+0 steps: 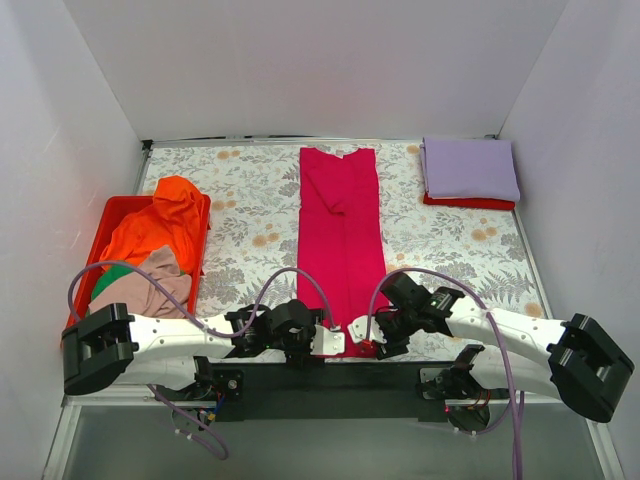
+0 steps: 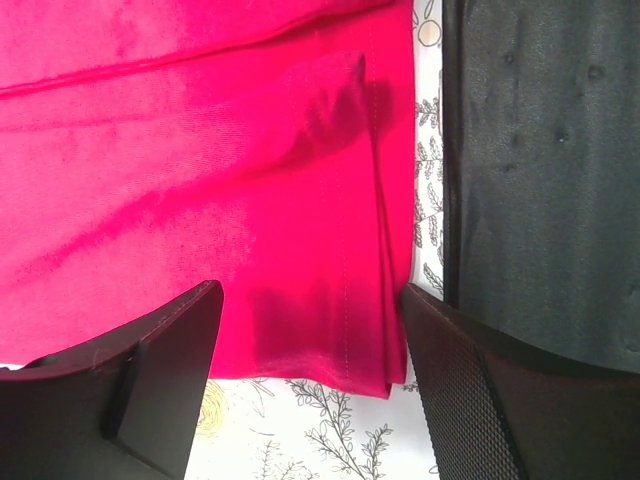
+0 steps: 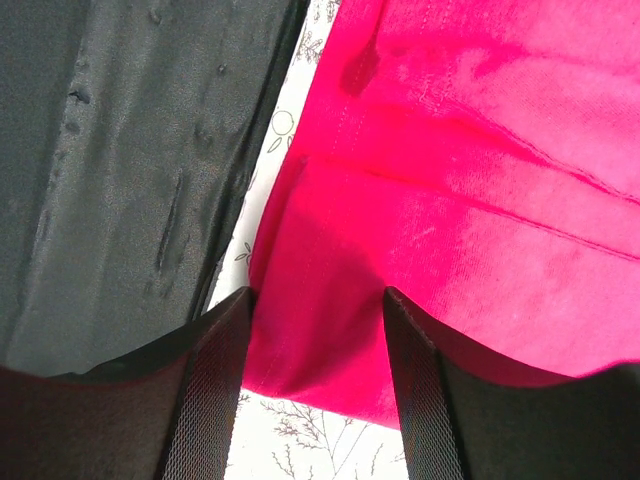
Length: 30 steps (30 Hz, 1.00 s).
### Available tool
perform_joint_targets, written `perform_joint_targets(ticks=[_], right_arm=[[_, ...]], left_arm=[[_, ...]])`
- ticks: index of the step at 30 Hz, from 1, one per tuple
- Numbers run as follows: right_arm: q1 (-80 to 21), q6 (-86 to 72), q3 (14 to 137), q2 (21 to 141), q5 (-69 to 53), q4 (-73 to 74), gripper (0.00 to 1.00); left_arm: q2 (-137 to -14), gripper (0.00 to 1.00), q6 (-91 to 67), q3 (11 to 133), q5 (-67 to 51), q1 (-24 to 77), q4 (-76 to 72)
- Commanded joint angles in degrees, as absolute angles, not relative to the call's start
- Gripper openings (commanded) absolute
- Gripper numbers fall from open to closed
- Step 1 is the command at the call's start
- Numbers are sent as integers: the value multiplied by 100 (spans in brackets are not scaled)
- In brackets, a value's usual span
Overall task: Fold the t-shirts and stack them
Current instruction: Fold the tshirt
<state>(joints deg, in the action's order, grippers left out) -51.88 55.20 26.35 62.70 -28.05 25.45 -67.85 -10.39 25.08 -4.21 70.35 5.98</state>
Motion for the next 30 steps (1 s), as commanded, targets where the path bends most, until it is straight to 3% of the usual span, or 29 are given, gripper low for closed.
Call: perform_joint_targets(ticks=[1, 5, 7, 15, 17, 21, 30], right_arm=[[-5247, 5476, 2575, 6302, -2777, 2426, 61], [-5335, 5484, 2558, 6354, -2655, 2426, 57], [-5396, 5484, 2558, 6389, -2505, 2434, 55], [-5414, 5353, 2601, 6434, -2224, 2426, 31], [-5423, 5309, 2645, 6434, -2215, 2435, 19], [-5423, 5125, 2847, 6390, -2162, 2478, 15], [-4975, 5106, 3542, 6241, -2399, 3120, 1]], left_arm=[[-6811, 70, -923, 2426, -272, 7066, 492], [-6864, 63, -923, 2400, -308, 7066, 457], [-6873, 55, -923, 2399, -290, 7066, 457], [-6891, 27, -940, 2364, -369, 7066, 466], [-6899, 18, -932, 2382, -395, 7066, 475], [-6891, 1, -897, 2426, -431, 7066, 510], [-6531, 0, -748, 2628, -264, 7058, 369]])
